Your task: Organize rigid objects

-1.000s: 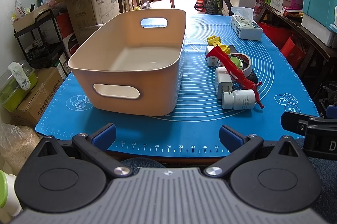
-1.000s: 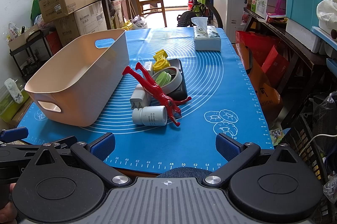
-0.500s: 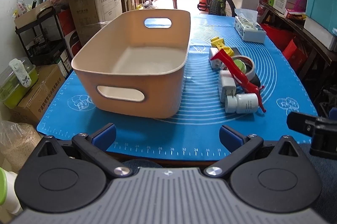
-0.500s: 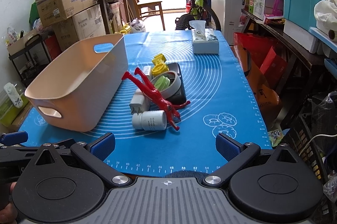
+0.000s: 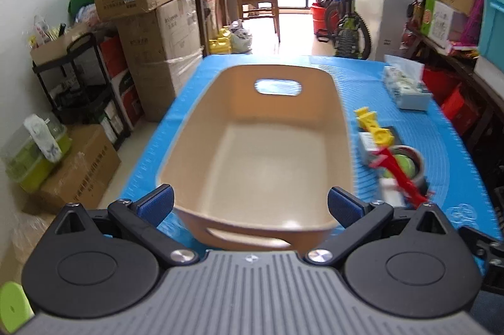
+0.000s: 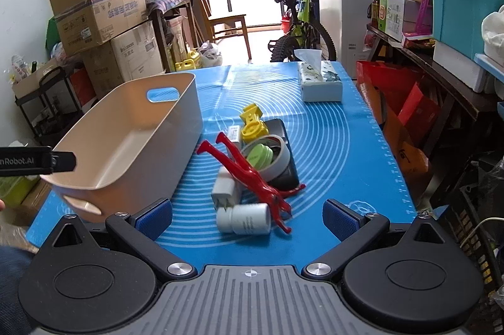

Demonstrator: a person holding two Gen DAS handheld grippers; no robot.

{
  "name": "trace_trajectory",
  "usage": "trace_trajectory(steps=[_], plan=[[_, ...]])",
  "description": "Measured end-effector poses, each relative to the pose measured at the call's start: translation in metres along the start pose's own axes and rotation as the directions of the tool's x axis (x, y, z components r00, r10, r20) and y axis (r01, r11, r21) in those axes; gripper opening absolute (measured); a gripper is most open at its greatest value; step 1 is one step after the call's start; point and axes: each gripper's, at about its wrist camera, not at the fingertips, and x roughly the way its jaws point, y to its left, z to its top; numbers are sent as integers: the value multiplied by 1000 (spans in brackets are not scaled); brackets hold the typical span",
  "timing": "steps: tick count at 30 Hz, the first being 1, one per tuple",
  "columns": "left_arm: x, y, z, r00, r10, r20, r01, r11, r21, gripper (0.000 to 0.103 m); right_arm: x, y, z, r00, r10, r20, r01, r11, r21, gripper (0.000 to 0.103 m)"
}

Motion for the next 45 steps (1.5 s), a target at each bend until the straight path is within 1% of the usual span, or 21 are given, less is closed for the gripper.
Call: trace_trajectory(steps=[1, 4, 6, 7, 11, 13, 14, 16, 18, 21, 25, 27, 28, 31, 33, 35, 36, 38, 42, 44, 45], plan=[[6, 5, 2, 1000, 4, -2, -4, 1000, 1, 102, 5, 2, 1, 1000, -1, -3, 1, 1000, 0, 101], [24, 24, 5, 999, -44, -22, 43, 999, -21, 102, 22, 6, 4, 1000, -9, -22, 9, 1000, 1, 100], [37, 38, 6, 998, -54, -29, 53, 998, -44, 102, 36, 11, 4, 999, -14, -44, 14, 1000, -2, 101], [43, 43, 6, 998, -46, -32, 44, 998, -49, 102, 43, 13, 4, 998, -18, -56, 18, 1000, -5, 101], [63, 64, 12, 999, 26, -33, -28, 998, -59, 101, 69, 18, 2, 994, -37, -99, 37, 999, -8, 101], [73, 74, 15, 998, 42, -44, -45, 996, -77, 100, 78, 18, 1, 992, -45, -119, 46, 999, 3, 100], [77, 77, 17, 998, 44, -51, -48, 996, -80, 94, 82, 18, 1, 991, -49, -125, 50, 999, 8, 100], [86, 81, 23, 996, 52, -77, -57, 996, -75, 86, 88, 18, 0, 990, -54, -131, 57, 998, 17, 101], [96, 83, 29, 993, 53, -107, -60, 996, -62, 86, 94, 18, 0, 989, -59, -138, 63, 998, 25, 101], [101, 80, 38, 994, 19, -106, -24, 999, -42, 86, 102, 17, -1, 986, -66, -154, 72, 997, 40, 100], [116, 80, 48, 989, 4, -146, -9, 999, -33, 84, 111, 14, -1, 982, -73, -174, 85, 994, 62, 101], [123, 81, 49, 986, 3, -166, -8, 999, -35, 79, 113, 11, -2, 979, -78, -187, 94, 993, 78, 101], [126, 83, 49, 985, -1, -175, -5, 999, -36, 74, 113, 9, -1, 979, -79, -188, 96, 992, 86, 101], [132, 88, 48, 980, -11, -198, 1, 999, -51, 73, 115, 7, -2, 978, -77, -195, 97, 991, 91, 100], [136, 91, 45, 976, -19, -218, 6, 998, -62, 67, 117, 8, -2, 976, -75, -206, 95, 991, 89, 101], [140, 93, 45, 971, -21, -237, 5, 998, -68, 56, 121, 8, -2, 973, -73, -220, 94, 992, 89, 100], [141, 95, 45, 971, -20, -240, 3, 998, -70, 54, 123, 9, -2, 972, -72, -224, 94, 992, 89, 100], [142, 96, 45, 969, -21, -245, 4, 998, -70, 45, 125, 10, -2, 971, -73, -229, 95, 992, 86, 101], [144, 96, 46, 966, -39, -254, 25, 998, -58, 38, 129, 13, -3, 962, -90, -258, 111, 992, 66, 101], [144, 94, 47, 964, -49, -260, 37, 998, -51, 30, 133, 14, -3, 955, -98, -279, 119, 991, 58, 100], [144, 93, 47, 964, -53, -260, 42, 998, -48, 29, 135, 15, -3, 954, -100, -284, 120, 991, 55, 100]])
